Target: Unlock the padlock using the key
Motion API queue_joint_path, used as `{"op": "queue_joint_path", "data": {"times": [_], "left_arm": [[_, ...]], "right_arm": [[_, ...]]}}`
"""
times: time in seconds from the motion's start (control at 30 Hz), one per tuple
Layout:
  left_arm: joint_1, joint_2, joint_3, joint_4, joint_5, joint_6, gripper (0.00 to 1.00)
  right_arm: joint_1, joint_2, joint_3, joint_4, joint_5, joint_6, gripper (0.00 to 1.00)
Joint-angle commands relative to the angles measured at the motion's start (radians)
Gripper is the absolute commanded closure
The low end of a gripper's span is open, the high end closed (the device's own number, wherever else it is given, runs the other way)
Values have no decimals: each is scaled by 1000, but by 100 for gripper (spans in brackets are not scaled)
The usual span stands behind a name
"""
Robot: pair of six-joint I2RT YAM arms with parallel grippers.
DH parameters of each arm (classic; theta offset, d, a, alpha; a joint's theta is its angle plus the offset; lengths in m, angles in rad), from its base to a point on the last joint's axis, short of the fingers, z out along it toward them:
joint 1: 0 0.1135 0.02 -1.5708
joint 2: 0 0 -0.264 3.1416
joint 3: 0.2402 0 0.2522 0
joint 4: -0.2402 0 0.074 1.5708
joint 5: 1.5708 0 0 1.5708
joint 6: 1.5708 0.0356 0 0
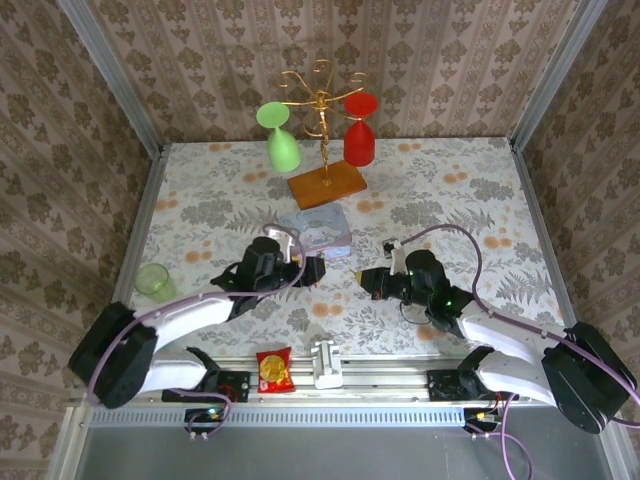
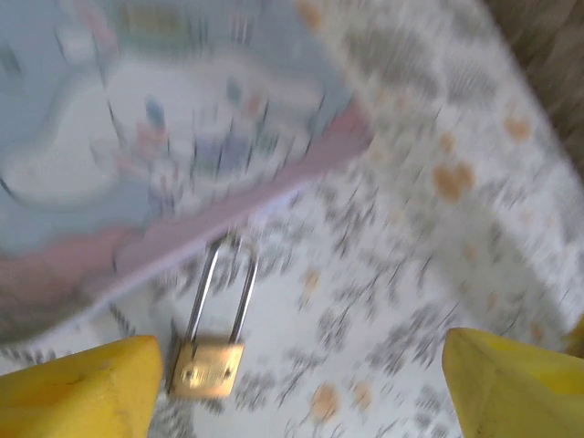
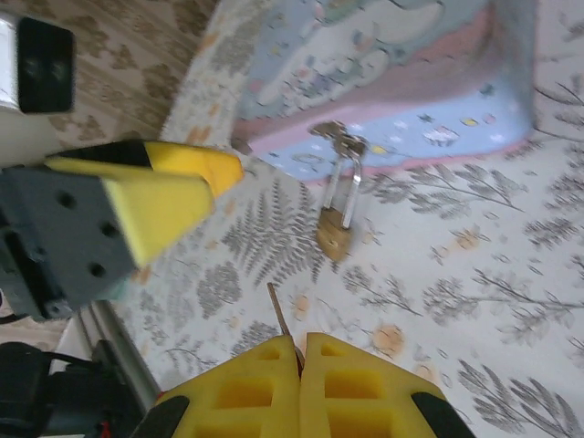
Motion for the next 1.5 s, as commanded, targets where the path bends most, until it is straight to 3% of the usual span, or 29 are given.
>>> {"op": "queue_joint_path", "data": {"times": [0.0,0.1,0.27,0.4,0.57,0.8,0.9,1.07,1.23,1.47], "left_arm": [[4,77,41,24,76,49,20],[4,165,82,38,59,57,16],[-8,219,111,5,-101,85,10],[-6,282,114,77,-79,100,11],[-15,336,139,131,-31,79,19],[-38,354,143,117,-73,45,28],[-27,372,110,210,-34,-28,44],[-40,414,106,233,-47,-52,45],[-49,421,79,270,-45,-75,52],[-96,372,84,173,-106,-65,56]], "right_arm": [[-7,9,-25,-42,52,-28,100],[-9,13,-32,-36,42,-28,100],[-9,-8,-53,-23,42,-21,100],[-10,-16,-62,-22,42,-19,100],[-12,-19,-68,-24,44,-15,100],[-12,-21,-82,-9,51,-7,100],[-13,-21,-81,-13,52,-11,100],[-13,-10,-85,-9,59,-11,100],[-15,-6,-87,-8,58,-10,100],[-15,-2,-88,-7,67,-8,100]]}}
